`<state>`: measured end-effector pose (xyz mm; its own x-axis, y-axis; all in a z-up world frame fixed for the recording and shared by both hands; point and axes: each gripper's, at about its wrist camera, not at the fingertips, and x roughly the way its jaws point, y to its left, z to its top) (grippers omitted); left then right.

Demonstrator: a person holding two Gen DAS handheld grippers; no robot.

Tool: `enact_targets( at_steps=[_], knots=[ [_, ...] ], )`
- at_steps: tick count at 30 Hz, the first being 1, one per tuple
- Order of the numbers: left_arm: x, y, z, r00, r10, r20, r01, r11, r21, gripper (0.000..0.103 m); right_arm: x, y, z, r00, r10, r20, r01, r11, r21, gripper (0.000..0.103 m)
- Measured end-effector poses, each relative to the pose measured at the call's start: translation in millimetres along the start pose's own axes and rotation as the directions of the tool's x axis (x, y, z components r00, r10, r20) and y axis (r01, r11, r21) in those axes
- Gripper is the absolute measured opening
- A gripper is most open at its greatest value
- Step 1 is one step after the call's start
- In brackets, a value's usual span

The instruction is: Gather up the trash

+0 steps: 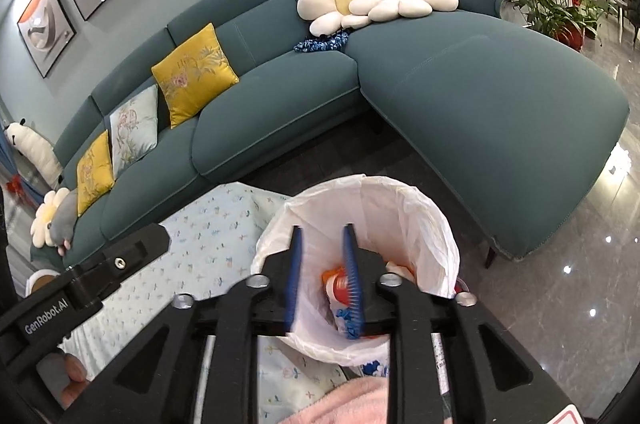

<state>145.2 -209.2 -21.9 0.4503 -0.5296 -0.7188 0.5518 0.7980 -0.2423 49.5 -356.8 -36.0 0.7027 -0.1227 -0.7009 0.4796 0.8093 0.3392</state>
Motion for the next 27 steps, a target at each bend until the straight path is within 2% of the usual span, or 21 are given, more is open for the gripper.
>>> enact_targets(
  at_steps=[8, 11, 14, 18, 27],
  knots=[
    [-21, 12, -15, 0.996, 0.085, 0.014, -0.085, 0.996, 0.011, 0.059, -16, 5, -9, 0.999, -0.021, -0.042, 0.019, 0.998, -0.066, 0.042],
    [-31, 19, -22, 0.991, 0.129, 0.023, -0.129, 0.992, 0.008, 0.068, -22, 11, -14, 0.998, -0.046, -0.049, 0.041, 0.994, -0.105, 0.054],
    [-38, 21, -28, 0.987, 0.159, 0.026, -0.159, 0.987, 0.022, 0.071, -31, 16, -19, 0.997, -0.066, -0.05, 0.059, 0.989, -0.135, 0.068],
    [-48, 22, -36, 0.98, 0.195, 0.032, -0.196, 0.98, 0.038, 0.081, -42, 25, -27, 0.993, -0.108, -0.039, 0.099, 0.977, -0.187, 0.074],
    [-64, 24, -53, 0.969, 0.244, 0.036, -0.246, 0.968, 0.057, 0.089, -57, 33, -43, 0.989, -0.146, -0.036, 0.134, 0.965, -0.228, 0.085]
  ],
)
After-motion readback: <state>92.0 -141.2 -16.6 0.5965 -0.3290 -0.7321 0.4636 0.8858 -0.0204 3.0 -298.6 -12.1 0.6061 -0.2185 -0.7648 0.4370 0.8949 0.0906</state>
